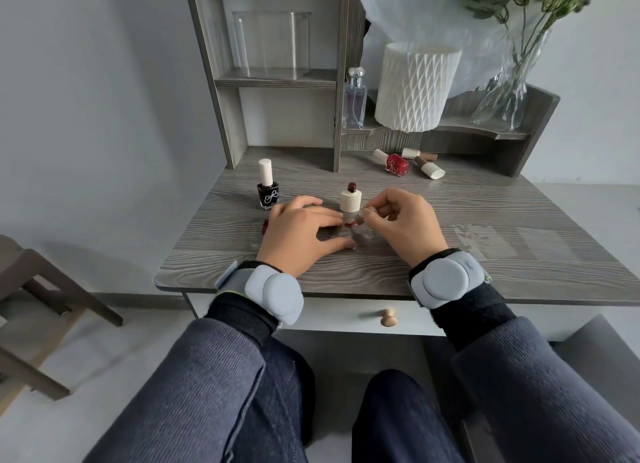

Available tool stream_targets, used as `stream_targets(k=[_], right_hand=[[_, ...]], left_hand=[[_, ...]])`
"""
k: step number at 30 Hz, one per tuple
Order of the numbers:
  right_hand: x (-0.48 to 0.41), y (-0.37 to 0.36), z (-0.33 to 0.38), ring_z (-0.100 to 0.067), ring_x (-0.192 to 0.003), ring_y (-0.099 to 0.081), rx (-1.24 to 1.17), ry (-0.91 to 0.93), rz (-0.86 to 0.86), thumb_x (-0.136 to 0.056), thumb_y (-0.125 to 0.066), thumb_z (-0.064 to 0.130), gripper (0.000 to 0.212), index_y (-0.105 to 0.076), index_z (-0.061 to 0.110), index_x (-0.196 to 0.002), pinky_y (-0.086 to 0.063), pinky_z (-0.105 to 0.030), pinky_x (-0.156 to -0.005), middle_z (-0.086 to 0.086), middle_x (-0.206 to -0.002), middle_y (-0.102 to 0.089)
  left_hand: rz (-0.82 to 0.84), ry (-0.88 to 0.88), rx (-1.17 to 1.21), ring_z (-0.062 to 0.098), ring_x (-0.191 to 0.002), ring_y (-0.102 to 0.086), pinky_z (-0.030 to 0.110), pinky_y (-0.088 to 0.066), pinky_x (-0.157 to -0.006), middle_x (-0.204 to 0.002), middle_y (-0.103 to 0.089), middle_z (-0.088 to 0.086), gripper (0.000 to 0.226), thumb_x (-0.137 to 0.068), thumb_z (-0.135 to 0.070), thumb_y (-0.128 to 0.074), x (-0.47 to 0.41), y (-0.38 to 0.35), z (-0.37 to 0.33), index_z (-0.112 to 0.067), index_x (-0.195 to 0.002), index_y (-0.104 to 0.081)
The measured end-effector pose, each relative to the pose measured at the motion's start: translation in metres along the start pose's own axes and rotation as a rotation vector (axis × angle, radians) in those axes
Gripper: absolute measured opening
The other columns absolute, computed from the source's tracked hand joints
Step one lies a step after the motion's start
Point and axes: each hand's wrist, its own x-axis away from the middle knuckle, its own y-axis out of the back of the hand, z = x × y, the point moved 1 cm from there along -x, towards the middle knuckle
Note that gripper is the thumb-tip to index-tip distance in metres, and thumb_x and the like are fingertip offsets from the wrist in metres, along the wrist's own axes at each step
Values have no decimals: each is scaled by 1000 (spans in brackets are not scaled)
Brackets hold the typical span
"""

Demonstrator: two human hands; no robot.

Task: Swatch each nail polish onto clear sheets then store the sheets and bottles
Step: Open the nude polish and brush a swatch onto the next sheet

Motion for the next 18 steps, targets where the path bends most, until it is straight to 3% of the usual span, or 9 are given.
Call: stream_targets(k=[7, 10, 16, 18], right_hand=[[1, 4, 0, -5, -59, -50, 27, -45, -93, -79, -68, 19, 8, -64, 13, -77, -42, -25, -59, 1, -69, -65], [0, 5, 0, -10, -58, -49, -45, -30, -150, -80, -65, 21, 10, -60, 13, -76, -39, -25, -56, -7, -72, -68], [0, -1, 0, -17, -65, -57, -14, 22, 4, -81, -64, 25, 7, -60, 20, -80, -47, -35, -65, -6, -77, -71], [0, -2, -1, -15, -64, -57, 7, 32, 33, -82, -66, 24, 6, -62, 19, -83, -47, -30, -66, -2, -75, -70]], left_hand=[[5, 4, -2, 2, -127, -35, 29, -14, -100, -121, -60, -25, 45, -76, -62, -60, 0, 0, 0, -35, -112, -68], [-2, 3, -2, 3, -128, -36, 30, -15, -100, -121, -60, -25, 46, -76, -63, -60, 0, 0, 0, -34, -111, -69], [2, 16, -29, 3, -128, -35, 32, -17, -99, -122, -60, -26, 48, -75, -65, -60, 0, 0, 0, -35, -111, -68], [2, 18, -33, 2, -128, -34, 30, -16, -99, -122, -59, -26, 47, -76, -65, -59, 0, -1, 1, -37, -112, -67]])
